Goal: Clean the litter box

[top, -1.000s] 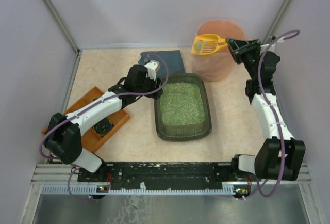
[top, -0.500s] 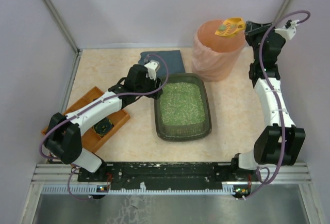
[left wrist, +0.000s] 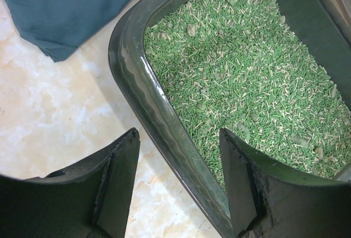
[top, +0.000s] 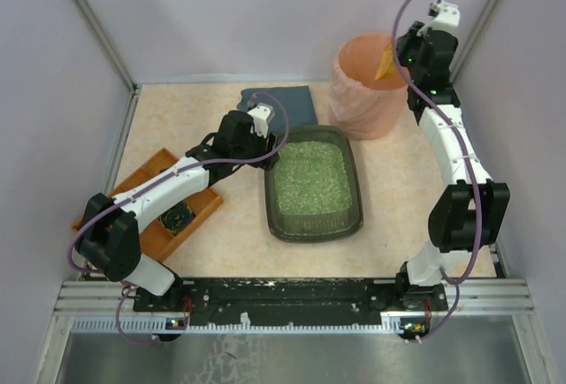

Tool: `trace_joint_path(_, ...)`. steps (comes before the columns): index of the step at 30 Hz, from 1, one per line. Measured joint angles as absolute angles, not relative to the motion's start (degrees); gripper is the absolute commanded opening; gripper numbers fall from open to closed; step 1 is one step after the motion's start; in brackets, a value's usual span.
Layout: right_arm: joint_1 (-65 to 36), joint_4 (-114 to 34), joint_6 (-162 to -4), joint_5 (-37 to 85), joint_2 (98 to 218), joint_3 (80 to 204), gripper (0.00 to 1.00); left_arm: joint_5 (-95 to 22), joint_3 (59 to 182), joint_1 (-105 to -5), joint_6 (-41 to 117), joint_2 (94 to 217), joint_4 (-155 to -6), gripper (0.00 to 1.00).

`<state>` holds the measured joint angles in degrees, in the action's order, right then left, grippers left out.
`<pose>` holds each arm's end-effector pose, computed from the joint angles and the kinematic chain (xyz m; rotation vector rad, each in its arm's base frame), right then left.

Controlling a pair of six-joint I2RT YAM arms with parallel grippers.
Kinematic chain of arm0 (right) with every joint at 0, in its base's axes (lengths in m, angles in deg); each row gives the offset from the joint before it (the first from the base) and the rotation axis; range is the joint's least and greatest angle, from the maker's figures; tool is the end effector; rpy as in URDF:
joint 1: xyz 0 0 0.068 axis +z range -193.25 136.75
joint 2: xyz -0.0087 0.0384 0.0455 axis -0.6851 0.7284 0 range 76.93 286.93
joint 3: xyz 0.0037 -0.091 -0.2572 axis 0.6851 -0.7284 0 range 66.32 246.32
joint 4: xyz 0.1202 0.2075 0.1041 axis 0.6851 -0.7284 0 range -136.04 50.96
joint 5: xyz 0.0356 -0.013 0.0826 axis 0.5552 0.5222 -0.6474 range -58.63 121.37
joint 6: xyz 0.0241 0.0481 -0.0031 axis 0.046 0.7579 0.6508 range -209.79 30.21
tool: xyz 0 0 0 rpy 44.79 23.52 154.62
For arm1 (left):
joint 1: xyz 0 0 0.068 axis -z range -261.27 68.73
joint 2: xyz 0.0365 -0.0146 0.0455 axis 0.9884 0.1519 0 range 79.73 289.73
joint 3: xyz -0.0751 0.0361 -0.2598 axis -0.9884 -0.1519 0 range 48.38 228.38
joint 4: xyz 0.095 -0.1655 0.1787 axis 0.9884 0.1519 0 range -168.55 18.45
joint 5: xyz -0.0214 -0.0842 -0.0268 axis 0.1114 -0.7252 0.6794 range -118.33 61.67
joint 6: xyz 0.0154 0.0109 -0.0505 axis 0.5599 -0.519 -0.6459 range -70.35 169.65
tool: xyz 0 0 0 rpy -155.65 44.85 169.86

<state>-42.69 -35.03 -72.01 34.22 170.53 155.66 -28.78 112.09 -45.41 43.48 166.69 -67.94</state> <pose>0.3947 0.0021 0.4182 0.2751 1.5548 0.2116 0.2800 -0.2028 0.2745 0.5663 2.1193 -0.4274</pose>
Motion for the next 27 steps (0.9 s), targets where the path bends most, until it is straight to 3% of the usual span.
trace_joint_path(8,-36.8,-37.6,-87.3,38.9,171.7,159.1,0.00,-28.7,112.1,-45.4,43.5,166.7,-67.9,0.66)
trace_joint_path(16,-35.3,-38.2,-90.8,39.8,170.3,159.4,0.00,-28.7,112.1,-45.4,43.5,166.7,-67.9,0.66)
trace_joint_path(27,-28.7,-36.2,-84.2,33.0,149.5,152.8,0.00,-28.5,112.1,-45.4,43.5,166.6,-67.9,0.66)
